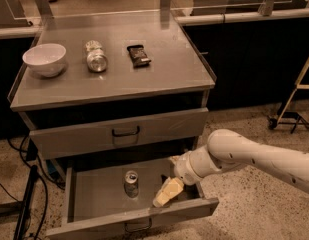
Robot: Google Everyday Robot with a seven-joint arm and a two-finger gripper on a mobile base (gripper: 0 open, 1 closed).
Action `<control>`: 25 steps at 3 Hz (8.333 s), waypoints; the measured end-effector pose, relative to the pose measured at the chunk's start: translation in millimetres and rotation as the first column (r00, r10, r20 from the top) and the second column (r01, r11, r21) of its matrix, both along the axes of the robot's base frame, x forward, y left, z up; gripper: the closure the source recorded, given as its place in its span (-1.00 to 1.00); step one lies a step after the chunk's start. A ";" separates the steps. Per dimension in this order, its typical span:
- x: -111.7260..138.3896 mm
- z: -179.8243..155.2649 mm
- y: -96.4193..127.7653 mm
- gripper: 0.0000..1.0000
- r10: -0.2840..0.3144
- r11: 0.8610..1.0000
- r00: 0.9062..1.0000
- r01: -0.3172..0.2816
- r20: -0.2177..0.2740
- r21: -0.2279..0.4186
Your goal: Pick redbull can from middle drawer and place on counter
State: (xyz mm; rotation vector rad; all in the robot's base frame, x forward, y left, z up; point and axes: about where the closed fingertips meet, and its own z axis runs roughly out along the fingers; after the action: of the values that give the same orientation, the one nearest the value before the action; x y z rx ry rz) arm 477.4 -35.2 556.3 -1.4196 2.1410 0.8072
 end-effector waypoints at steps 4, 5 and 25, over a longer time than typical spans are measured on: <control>19.3 -64.2 62.7 -1.00 -0.010 0.999 0.999 0.012 -0.035 0.041; 29.5 -81.6 80.3 -1.00 -0.025 0.997 0.999 0.027 -0.027 0.070; 79.6 79.8 -25.2 1.00 -0.423 0.886 0.844 0.461 0.329 -0.046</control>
Offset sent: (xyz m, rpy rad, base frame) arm 0.0269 0.0560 -0.0529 0.0067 0.0360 0.0059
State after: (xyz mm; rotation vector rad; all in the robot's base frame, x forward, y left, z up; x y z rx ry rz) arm 557.0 -60.4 636.1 -0.9572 2.1664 0.2580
